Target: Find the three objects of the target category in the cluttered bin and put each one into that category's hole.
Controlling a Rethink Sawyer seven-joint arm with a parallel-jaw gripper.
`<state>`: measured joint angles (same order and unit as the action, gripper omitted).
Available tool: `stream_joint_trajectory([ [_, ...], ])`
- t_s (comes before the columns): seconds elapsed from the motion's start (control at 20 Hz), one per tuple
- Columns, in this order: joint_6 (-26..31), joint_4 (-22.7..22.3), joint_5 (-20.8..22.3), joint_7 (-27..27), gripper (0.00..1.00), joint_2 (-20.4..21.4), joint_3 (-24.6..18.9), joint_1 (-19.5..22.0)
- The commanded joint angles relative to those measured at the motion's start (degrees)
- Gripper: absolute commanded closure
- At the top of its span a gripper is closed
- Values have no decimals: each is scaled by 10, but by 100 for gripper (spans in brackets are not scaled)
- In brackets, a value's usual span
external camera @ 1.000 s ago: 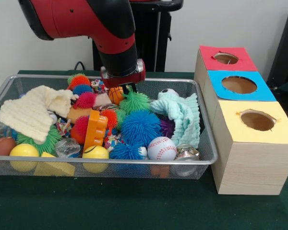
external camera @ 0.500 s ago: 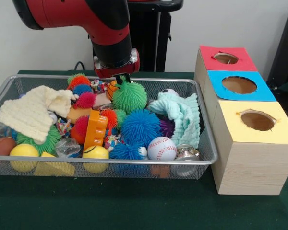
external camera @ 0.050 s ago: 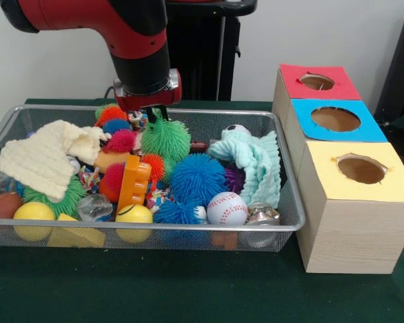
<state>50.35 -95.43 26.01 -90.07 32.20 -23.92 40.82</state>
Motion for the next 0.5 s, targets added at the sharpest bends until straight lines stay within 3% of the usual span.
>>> stream_joint_trajectory([
  [0.05, 77, 67, 46, 167, 100, 5, -42, 11],
  [0.5, 103, 95, 86, 180, 100, 11, -40, -5],
])
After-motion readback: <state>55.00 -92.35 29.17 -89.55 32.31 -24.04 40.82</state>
